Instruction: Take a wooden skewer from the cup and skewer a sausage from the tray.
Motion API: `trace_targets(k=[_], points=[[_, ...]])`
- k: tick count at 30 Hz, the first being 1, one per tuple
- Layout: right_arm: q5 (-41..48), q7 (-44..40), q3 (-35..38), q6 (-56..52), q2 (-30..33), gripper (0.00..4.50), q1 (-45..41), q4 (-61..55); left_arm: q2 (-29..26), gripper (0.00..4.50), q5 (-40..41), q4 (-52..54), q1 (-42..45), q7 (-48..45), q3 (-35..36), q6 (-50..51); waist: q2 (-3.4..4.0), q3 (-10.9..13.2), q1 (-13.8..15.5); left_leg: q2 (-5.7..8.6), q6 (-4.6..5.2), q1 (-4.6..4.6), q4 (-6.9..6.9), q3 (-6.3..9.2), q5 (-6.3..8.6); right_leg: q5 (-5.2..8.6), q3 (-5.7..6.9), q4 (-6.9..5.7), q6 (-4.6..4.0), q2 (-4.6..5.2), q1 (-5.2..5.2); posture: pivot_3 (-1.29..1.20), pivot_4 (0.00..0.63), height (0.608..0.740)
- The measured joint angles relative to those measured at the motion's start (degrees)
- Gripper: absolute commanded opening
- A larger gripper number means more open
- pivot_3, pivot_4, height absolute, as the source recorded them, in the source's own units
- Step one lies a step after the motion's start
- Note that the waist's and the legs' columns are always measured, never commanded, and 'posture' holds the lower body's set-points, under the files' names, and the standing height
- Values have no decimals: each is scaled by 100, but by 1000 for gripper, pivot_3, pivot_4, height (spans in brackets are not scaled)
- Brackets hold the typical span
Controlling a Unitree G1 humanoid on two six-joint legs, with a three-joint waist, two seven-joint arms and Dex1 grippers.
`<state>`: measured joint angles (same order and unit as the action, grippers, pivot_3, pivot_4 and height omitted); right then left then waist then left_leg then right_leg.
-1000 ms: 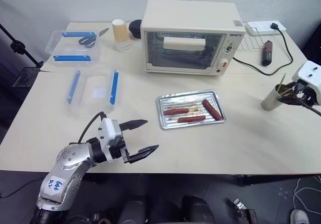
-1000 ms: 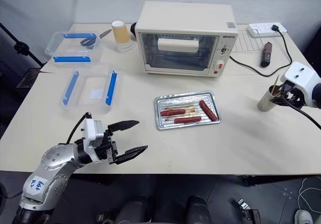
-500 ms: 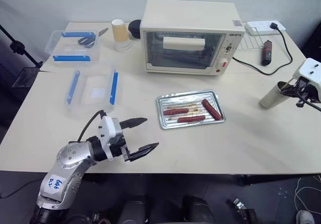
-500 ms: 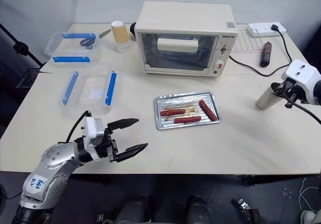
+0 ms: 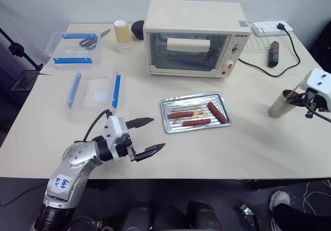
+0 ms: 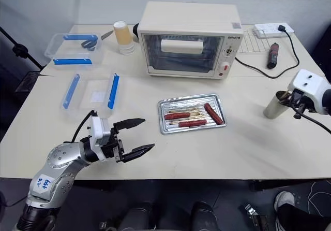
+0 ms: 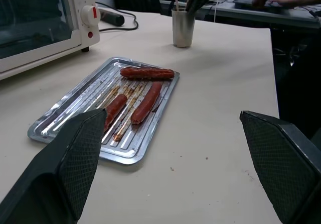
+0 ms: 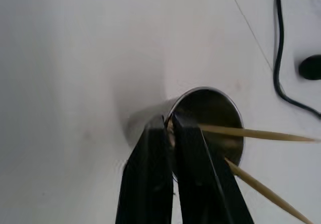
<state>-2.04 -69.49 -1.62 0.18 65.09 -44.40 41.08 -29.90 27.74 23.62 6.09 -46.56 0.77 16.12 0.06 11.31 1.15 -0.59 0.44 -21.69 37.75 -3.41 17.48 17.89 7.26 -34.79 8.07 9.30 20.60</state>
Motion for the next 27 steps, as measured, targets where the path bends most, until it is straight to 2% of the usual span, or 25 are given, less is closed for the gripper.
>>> trace_targets(k=[2, 5, 9, 11, 18, 27], points=[[70, 2, 68, -91, -1, 38, 128, -126, -22, 4500, 1, 8, -28, 0, 8, 7, 0, 0, 0, -4, -1, 1, 3, 0, 0, 0, -1, -1, -1, -1, -1, 0, 150, 740], [192, -198, 179, -405, 3, 847, 374, -467, -59, 4500, 3, 14, -76, 2, 50, 15, -1, -1, 1, -8, -1, 2, 5, 2, 2, -1, 0, -1, -1, -2, -3, 0, 150, 740], [204, -241, 135, -538, -46, 2364, 565, -525, -70, 4500, 4, 14, -101, 2, 57, 16, 10, 1, 3, -7, 3, 1, 7, -6, 4, -1, -7, -2, -1, 1, 1, 0, 150, 740], [204, -225, 140, -541, -45, 2717, 536, -529, -70, 4500, 4, 14, -101, 2, 59, 16, 10, 1, 6, -8, 3, 1, 7, -4, 5, -1, -5, -2, -1, 0, 1, 0, 150, 740], [208, -348, 196, -509, 258, 2717, 311, -663, -60, 4500, -1, -26, -103, -55, 61, -40, 11, 1, 2, -7, 2, 0, 7, -5, 6, -1, -5, -1, -1, 0, 2, 0, 150, 740], [136, -358, 184, -429, 264, 2717, 139, -540, -39, 4500, -41, -199, -100, -100, 48, -186, 11, 1, 9, -8, 2, 0, 7, -7, 8, -1, -7, 0, -1, -1, 3, 0, 150, 740]])
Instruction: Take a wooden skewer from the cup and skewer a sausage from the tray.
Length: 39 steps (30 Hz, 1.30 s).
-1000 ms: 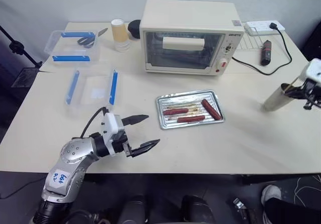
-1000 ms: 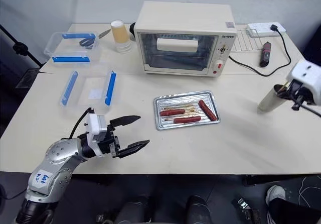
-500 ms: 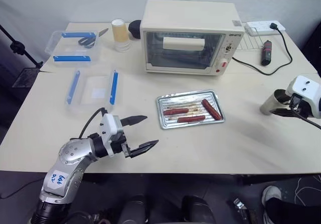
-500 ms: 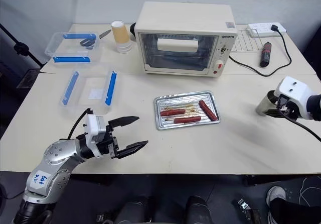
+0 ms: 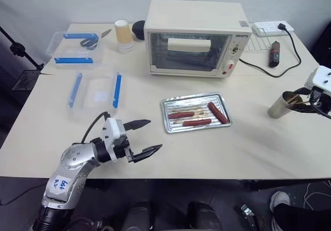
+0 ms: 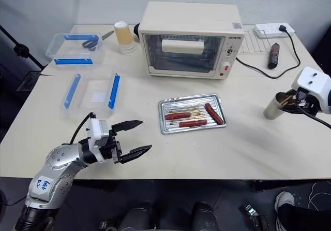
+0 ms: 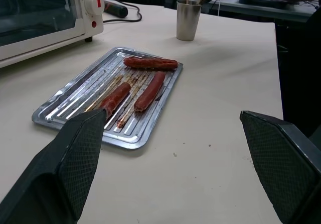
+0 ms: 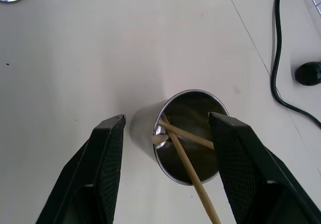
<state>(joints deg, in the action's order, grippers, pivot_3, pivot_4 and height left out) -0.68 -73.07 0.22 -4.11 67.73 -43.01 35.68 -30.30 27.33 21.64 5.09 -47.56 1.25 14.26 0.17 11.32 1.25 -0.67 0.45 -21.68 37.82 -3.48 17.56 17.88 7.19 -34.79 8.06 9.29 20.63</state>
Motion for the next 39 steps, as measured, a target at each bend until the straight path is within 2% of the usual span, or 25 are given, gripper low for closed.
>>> trace_targets(k=[1, 5, 7, 10, 18, 26, 30, 33, 34, 39], points=[[-17, 0, -5, 28, 0, 2717, -19, 38, 6, 4500, -9, -2, 0, -5, -2, -5, 0, 0, 0, 1, 0, 0, 0, 0, 0, 0, 0, 0, 0, 0, 0, 0, 150, 740], [-45, -33, -30, 31, 0, 1555, -55, 132, 10, 4500, -16, -7, -4, -12, -2, -23, 0, 0, -9, 0, 0, 0, 0, 0, 0, 0, 0, 0, 0, 0, 0, 0, 150, 740], [-48, -75, -42, 30, 0, 788, -60, 189, 9, 4500, -18, -7, -41, -12, -2, -51, 0, 0, -10, 0, 0, 0, 0, 0, 0, 0, 0, 0, 0, 0, 0, 0, 150, 740], [-59, -111, -71, 38, 0, 21, -63, 232, 9, 4500, -23, -6, -102, -12, -2, -58, 0, 0, -10, 0, 0, 0, 0, 0, 0, 0, 0, 0, 0, 0, 0, 0, 150, 740], [-74, -237, -101, 51, -19, 21, -352, 308, 13, 4500, -51, -15, -112, -15, 1, -126, 0, 0, -10, -1, -1, 0, 2, -2, 2, 0, -2, 0, 0, -2, 1, 0, 150, 740], [289, -1208, -81, -53, 340, 21, -1178, 283, 111, 4500, -69, -352, 4, -136, -10, -370, 5, 3, -5, -2, 2, -5, 2, -4, 6, 0, -5, 2, 0, -3, 7, 0, 150, 740], [811, -1469, 18, -946, 511, 21, -2004, -159, 263, 4500, -30, -520, 200, -280, -38, -463, 5, 3, -15, -8, -4, -8, 5, -4, 15, 0, -4, 3, 0, -8, 10, 0, 150, 740], [1220, -1477, 45, -1631, 510, 21, -1941, -492, 360, 4500, 79, -583, 281, -288, -47, -397, 4, 3, -11, -13, -2, -10, 10, -3, 19, 0, -5, 3, 0, -9, 10, 0, 150, 740], [1656, -1474, 218, -2277, 305, 21, -1791, -861, 535, 4500, 186, -624, 408, -232, -32, -307, 4, 3, -12, -18, -1, -11, 18, 0, 20, -1, -4, 0, -1, -9, 6, 0, 150, 740], [3061, -1205, 679, -3967, -743, 21, -867, -2209, 982, 4500, 313, -667, 1099, 7, -105, -149, -1, 4, 15, -11, 1, -49, 48, 23, 20, -8, 18, -14, -4, -9, 21, 0, 150, 740]])
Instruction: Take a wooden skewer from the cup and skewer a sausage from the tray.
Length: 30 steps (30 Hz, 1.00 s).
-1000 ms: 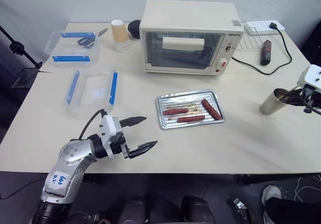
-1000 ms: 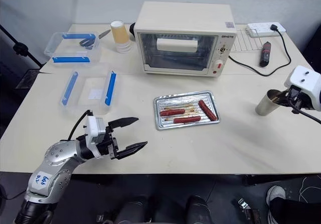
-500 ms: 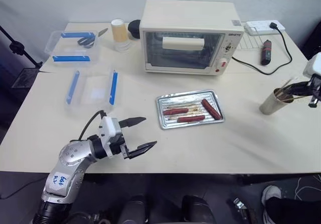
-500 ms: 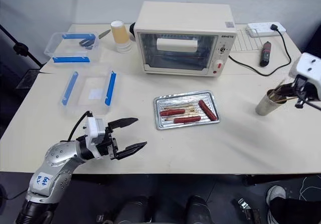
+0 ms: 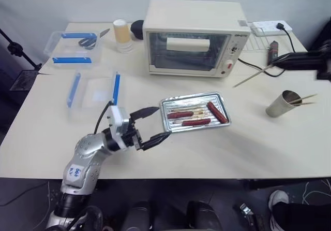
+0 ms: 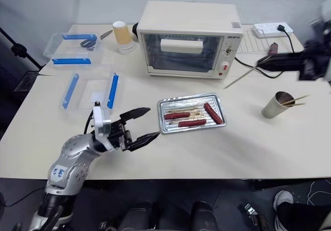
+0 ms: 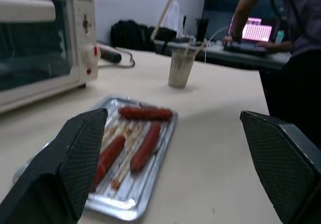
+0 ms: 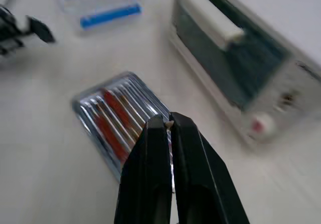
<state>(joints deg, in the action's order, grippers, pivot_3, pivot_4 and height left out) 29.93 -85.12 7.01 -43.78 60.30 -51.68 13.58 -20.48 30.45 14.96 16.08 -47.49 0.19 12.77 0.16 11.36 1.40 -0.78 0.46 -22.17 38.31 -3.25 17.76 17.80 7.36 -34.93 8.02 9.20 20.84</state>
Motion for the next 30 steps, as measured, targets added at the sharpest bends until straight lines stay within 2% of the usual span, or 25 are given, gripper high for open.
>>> trace_targets(k=[4, 11, 16, 22, 25, 30], points=[[989, 663, 308, -1006, -917, 21, 603, -912, 362, 4500, 2, -245, 443, 184, -23, 39, 0, 0, 39, 19, 5, -39, 17, 15, -2, -2, 15, -7, 4, 4, 25, 0, 150, 740], [2401, 2272, 969, -2001, -2257, 21, 751, -1714, 720, 4500, 2, -425, 617, 155, -320, 107, -1, 0, 12, 24, 5, -60, 43, 25, -2, -3, 22, -22, 4, 0, 39, 0, 150, 740], [2739, 2814, 973, -2105, -2511, 21, 1077, -2003, 895, 4500, 28, -424, 637, 214, -340, 162, -1, 0, 16, 25, 6, -89, 62, 28, -2, -3, 21, -39, 4, 0, 64, 0, 150, 740], [2822, 2967, 908, -2054, -2520, 21, 1291, -2132, 939, 4500, 170, -385, 704, 274, -339, 287, -1, 0, -1, 24, 7, -89, 66, 27, -1, -3, 19, -45, 4, -1, 66, 0, 150, 740], [2842, 2978, 906, -1994, -2519, 0, 1353, -2137, 929, 3989, 193, -358, 700, 275, -338, 346, -1, 0, 5, 24, 7, -89, 66, 27, -1, -3, 20, -45, 4, -1, 66, 0, 150, 740], [2856, 3018, 901, -1964, -2519, 0, 1402, -2137, 919, 2499, 211, -344, 695, 279, -338, 377, -1, 0, 3, 23, 8, -90, 67, 27, -1, -3, 20, -45, 4, 0, 66, 0, 150, 740]])
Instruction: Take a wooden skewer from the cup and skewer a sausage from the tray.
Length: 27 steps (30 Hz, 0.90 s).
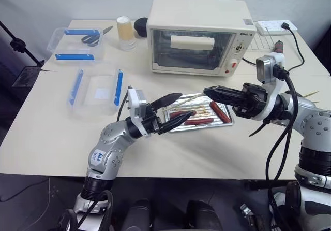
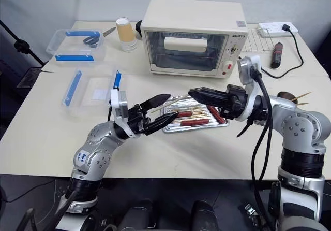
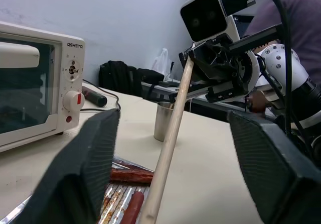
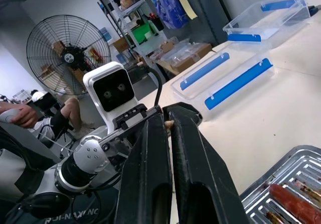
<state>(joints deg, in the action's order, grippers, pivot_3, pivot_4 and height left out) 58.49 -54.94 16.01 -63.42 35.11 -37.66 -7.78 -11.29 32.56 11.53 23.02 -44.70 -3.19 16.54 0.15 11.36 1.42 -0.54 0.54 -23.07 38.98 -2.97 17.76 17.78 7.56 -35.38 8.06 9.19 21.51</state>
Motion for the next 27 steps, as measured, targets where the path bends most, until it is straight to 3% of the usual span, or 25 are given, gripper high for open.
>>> trace_targets(k=[8, 14, 15, 17, 22, 27], points=[[62, 19, -4, 123, 0, 0, 63, -12, 2, 131, 17, 36, -10, -20, -21, 55, 0, 0, 2, 1, 0, 0, 0, 0, 0, 0, -1, 0, 0, 0, 0, 0, 150, 740], [163, 80, -3, 167, 33, 0, 156, -10, 8, 62, 35, 93, -22, -54, -46, 146, 0, 0, 1, 1, 0, 0, 1, -1, 0, 0, -1, 0, 0, 0, 0, 0, 150, 740], [185, 137, -2, 112, 48, 522, 155, -9, 6, 0, 35, 93, -22, -54, -46, 165, 0, 0, 1, 0, 0, 0, 1, 0, 0, 0, 0, 0, 0, 0, 0, 0, 150, 740], [140, 214, -103, 57, 142, 987, 198, -9, -2, 0, 52, 95, -14, 30, 26, 168, -2, -1, 3, -2, 0, 0, 1, 1, 0, 0, 0, 0, 0, -1, 0, 0, 150, 740], [-673, 30, -301, 861, 563, 2706, 711, -25, -455, 0, 59, 118, -121, 85, 472, 139, -3, -2, 4, 1, 4, -1, 0, -3, 2, 0, -3, 2, 0, -1, 1, 0, 150, 740], [-2246, -948, -663, 2708, 1651, 4332, 1958, 345, -1341, 0, 0, 298, -1099, -166, 1031, -38, -7, -2, 2, 0, 5, 0, -7, -9, 7, 0, -2, 15, 0, -2, 1, 0, 150, 740]])
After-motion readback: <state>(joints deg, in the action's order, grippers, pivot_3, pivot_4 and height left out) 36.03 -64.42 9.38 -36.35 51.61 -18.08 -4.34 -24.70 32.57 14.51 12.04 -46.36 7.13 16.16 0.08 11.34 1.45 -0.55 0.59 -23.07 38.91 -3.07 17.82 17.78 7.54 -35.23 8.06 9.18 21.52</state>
